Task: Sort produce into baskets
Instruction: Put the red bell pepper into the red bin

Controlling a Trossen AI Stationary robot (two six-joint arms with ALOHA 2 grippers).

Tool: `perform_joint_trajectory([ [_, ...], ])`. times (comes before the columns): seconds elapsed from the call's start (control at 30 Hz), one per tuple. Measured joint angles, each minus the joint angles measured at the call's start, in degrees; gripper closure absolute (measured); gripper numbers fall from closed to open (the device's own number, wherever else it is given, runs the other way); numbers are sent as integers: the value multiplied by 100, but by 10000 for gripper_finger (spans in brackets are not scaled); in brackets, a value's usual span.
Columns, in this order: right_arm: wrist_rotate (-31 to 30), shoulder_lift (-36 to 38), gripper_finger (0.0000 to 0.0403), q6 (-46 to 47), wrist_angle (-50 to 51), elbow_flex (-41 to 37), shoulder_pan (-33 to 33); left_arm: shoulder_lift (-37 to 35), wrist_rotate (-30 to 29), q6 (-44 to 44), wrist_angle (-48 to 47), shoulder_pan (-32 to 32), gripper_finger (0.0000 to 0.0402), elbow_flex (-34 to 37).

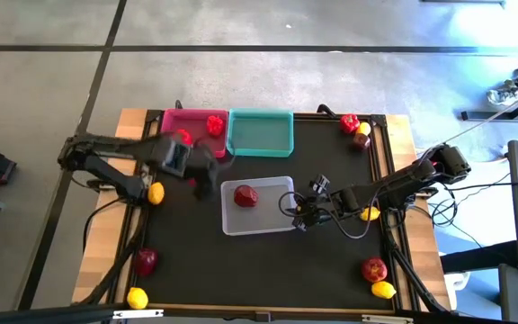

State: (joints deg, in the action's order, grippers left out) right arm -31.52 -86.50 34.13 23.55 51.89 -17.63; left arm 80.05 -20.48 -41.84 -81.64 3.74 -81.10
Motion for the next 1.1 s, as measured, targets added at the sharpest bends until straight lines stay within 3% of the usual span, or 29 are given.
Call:
perform_joint_trajectory([
  [0.33, -1, 0, 111, -17, 6, -1, 406, 72, -36, 2322, 1398, -2294, 79, 4],
  [0.57, -21, 0, 111, -55, 4, -1, 430, 436, 269, 3221, 1823, -3462, 79, 4],
  [0.73, -21, 0, 111, -57, 4, 0, 426, 925, 443, 3484, 1788, -3844, 79, 7],
  [0.97, 3, 0, 111, -57, 4, -1, 426, 1637, 671, 3812, 1779, -3905, 79, 33],
  [1.1, 15, 0, 111, -30, 2, -1, 424, 1744, 694, 4032, 2218, -3859, 79, 451],
])
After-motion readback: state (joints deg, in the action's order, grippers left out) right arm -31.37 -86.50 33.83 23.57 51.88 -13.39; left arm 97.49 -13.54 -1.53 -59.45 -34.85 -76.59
